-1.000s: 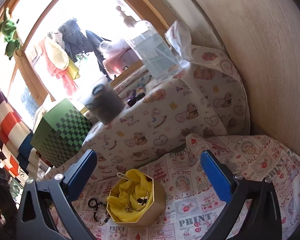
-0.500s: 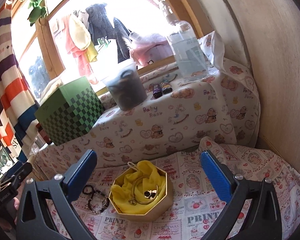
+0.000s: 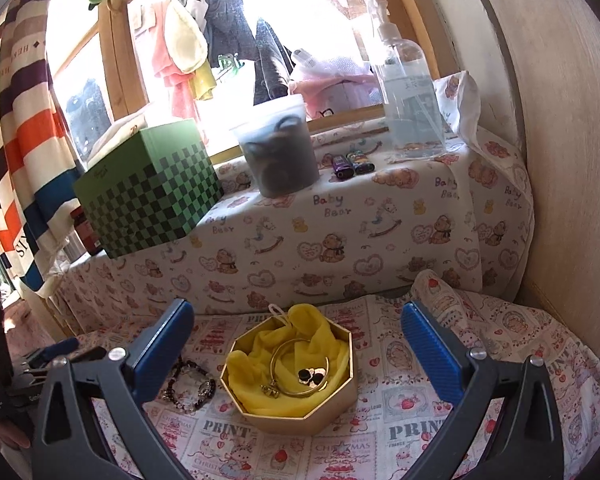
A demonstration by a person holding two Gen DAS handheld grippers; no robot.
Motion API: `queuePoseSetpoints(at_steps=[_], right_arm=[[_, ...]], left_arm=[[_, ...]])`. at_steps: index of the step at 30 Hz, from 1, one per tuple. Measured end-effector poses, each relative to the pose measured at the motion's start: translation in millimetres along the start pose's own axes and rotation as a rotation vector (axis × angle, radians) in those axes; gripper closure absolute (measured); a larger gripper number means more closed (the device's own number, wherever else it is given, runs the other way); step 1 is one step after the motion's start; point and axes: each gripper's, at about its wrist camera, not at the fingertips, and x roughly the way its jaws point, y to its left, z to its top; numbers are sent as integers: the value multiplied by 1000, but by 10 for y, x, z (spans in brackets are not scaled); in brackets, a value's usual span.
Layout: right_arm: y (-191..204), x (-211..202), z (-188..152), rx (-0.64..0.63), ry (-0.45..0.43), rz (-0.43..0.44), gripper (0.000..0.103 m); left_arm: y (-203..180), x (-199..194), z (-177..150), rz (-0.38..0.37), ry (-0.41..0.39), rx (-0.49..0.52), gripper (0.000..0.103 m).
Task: Organize jewelry
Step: 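Move the open left tool back to the black bead bracelet, then grasp a small silver charm beside the bracelet with the left tool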
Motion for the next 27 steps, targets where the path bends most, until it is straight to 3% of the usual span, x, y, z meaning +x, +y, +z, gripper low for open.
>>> queuePoseSetpoints(at_steps=[4, 9, 22, 27], right_arm=[[-44, 69, -24, 27, 35, 7, 0], [-45, 75, -28, 27, 43, -1, 0], [-127, 48, 0, 75, 52, -3, 0], [-129, 32, 5, 78, 49, -6, 0]], left_arm=[[-91, 90, -81, -7, 47, 24, 33], [-204, 253, -178, -64, 141, 40, 66], [-224, 532, -237, -142, 209, 18, 81], [-201, 574, -239, -182, 217, -11, 100]])
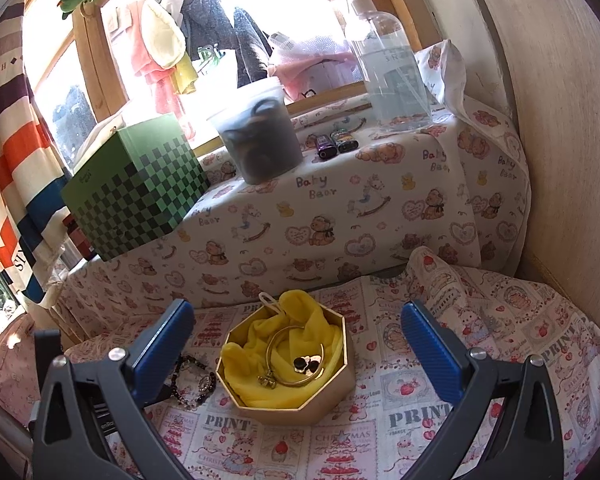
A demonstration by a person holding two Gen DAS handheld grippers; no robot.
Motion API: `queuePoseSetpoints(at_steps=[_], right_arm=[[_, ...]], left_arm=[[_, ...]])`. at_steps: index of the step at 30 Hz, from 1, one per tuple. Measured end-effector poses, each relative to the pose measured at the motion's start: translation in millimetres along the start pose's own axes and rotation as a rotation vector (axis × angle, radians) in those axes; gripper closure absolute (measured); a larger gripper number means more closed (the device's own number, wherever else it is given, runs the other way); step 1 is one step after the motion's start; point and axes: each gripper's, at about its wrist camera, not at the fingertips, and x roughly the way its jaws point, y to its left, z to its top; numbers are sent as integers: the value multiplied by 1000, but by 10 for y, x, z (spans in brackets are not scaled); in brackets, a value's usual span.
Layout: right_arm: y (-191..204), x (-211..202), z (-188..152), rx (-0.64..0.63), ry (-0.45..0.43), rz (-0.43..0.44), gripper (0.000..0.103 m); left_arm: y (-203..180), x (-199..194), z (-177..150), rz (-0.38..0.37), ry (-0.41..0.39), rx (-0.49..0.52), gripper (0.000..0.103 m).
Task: Organize jewelry
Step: 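Grasp a small silver charm beside the bracelet with the left tool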
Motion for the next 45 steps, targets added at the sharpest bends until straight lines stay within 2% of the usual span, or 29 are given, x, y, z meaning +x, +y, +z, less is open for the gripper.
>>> queuePoseSetpoints(at_steps=[6, 10, 13, 15, 17, 19, 21, 23, 28, 32, 36, 37, 39, 40, 42, 45], right_arm=[[2, 24, -6, -1, 11, -4, 0], [4, 35, -12, -5, 15, -6, 0], [22, 41, -21, -14, 21, -3, 0], [41, 46, -29, -23, 23, -3, 0], [62, 53, -36, -34, 27, -3, 0], [78, 58, -44, -41, 27, -5, 0], [92, 64, -51, -50, 31, -4, 0], [98, 67, -58, -54, 30, -8, 0], [103, 81, -68, -58, 36, -1, 0], [189, 60, -91, -96, 42, 46, 0], [295, 54, -137, -146, 37, 48, 0], [302, 62, -143, -149, 40, 47, 0], [297, 96, -153, -146, 54, 45, 0], [284, 106, -150, -140, 59, 44, 0], [252, 111, -141, -127, 63, 45, 0], [224, 87, -120, -108, 59, 49, 0]], left_arm=[[2, -120, 16, -12, -35, -11, 101], [39, -310, 27, 5, -85, -18, 101], [86, -424, 43, 33, -93, -22, 101], [109, -405, 55, 68, -42, -11, 101], [143, -296, 43, 107, 57, 8, 101], [207, -186, 24, 154, 116, 3, 102], [259, -178, 38, 184, 108, -18, 103], [313, -223, 55, 174, 87, -46, 103], [308, -466, 95, 203, -44, -37, 103], [302, -614, 125, 150, -101, -44, 103], [332, -610, 110, 175, -130, -25, 103], [318, -591, 101, 185, -143, -3, 102], [310, -495, 100, 201, -126, 34, 85], [318, -423, 96, 197, -109, 29, 81], [339, -319, 94, 181, -81, 9, 79], [359, -261, 80, 196, -70, 3, 77]])
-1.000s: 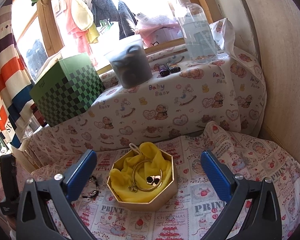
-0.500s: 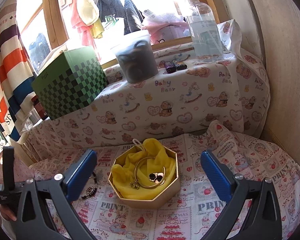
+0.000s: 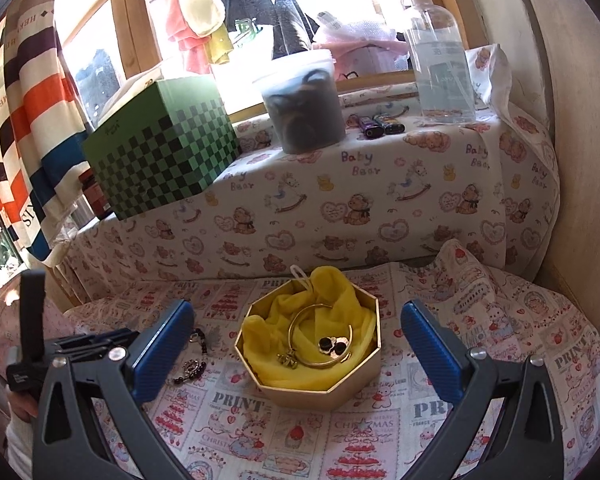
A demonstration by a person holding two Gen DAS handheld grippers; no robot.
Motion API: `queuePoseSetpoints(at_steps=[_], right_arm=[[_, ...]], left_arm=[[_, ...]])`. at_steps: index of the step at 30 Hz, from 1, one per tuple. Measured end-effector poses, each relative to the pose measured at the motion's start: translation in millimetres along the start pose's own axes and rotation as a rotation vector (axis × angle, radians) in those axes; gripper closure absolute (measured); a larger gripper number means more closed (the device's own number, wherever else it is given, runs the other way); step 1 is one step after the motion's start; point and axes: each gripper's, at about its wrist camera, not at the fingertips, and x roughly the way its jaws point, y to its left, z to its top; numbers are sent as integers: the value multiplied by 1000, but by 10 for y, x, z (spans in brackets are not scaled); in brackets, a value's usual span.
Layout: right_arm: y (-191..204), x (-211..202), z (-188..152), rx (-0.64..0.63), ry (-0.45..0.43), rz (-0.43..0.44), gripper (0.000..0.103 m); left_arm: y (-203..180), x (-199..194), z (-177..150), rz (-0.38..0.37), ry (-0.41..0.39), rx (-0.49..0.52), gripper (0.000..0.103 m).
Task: Organize jewelry
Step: 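Grasp a small silver charm beside the bracelet with the left tool, then lift the charm with the left tool while the right tool grasps a silver ring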
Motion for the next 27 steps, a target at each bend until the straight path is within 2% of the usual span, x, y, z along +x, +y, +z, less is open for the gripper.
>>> queuePoseSetpoints(at_steps=[5, 7, 11, 16, 21, 23, 25, 27], right_arm=[[-16, -24, 14, 14, -3, 0, 0], [-14, -19, 14, 15, -1, -3, 0], [-6, -9, 7, 13, 3, -6, 0], [52, -17, -8, -12, 3, 8, 0], [228, -62, -48, -69, 18, 59, 0], [366, -147, -64, -115, -8, 44, 0], [547, -228, -65, -177, -30, 72, 0], [758, -193, -43, -201, 28, 116, 10]], left_arm=[[-8, 159, -7, -44, 64, -21, 77], [14, 225, -17, -61, 93, -39, 86], [70, 171, -8, -65, 66, -72, 89], [150, -164, 12, -98, -35, -103, 89], [110, -638, 41, -56, -231, -85, 89], [119, -748, 46, -62, -285, -93, 89], [156, -823, 56, -56, -320, -100, 89], [185, -862, 69, -26, -336, -101, 89]])
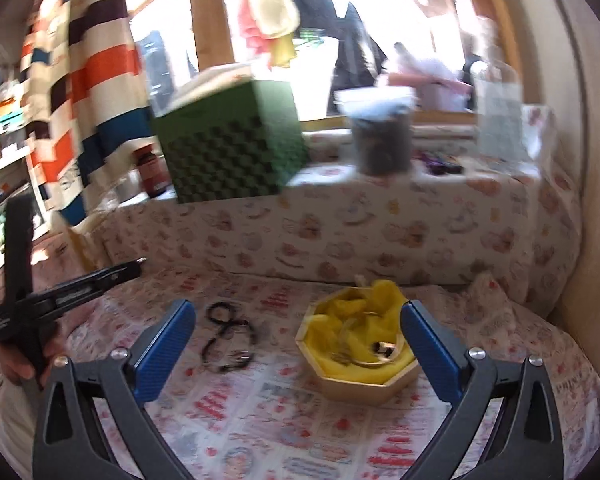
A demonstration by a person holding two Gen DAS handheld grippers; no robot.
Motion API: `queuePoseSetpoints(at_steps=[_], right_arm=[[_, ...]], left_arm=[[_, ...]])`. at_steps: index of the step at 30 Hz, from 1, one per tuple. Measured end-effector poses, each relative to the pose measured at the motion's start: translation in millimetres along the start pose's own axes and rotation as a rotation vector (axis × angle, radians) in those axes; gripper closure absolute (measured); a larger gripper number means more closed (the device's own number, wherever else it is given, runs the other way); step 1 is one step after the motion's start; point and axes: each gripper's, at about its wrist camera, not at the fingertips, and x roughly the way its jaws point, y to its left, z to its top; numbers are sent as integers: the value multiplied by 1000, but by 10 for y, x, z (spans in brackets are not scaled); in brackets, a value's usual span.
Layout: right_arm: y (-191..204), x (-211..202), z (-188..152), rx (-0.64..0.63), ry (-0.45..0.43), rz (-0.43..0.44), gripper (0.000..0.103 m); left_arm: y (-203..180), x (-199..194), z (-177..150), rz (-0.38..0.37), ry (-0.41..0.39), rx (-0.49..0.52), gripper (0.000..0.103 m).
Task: Organize jewelry
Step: 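Lift the charm with the left tool while the right tool grasps a silver ring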
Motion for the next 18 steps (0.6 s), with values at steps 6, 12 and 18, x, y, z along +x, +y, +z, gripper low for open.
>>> queuePoseSetpoints(at_steps=[6, 12, 18], right_arm=[[437, 697, -16, -69, 324, 4, 50], [503, 1258, -147, -42, 491, 32, 74], [544, 1502, -183, -66, 535, -5, 74]], left_arm=[[184, 62, 43, 11, 27, -76, 89], [273, 98, 32, 9, 39, -117, 89], [277, 113, 36, 15, 44, -113, 89]])
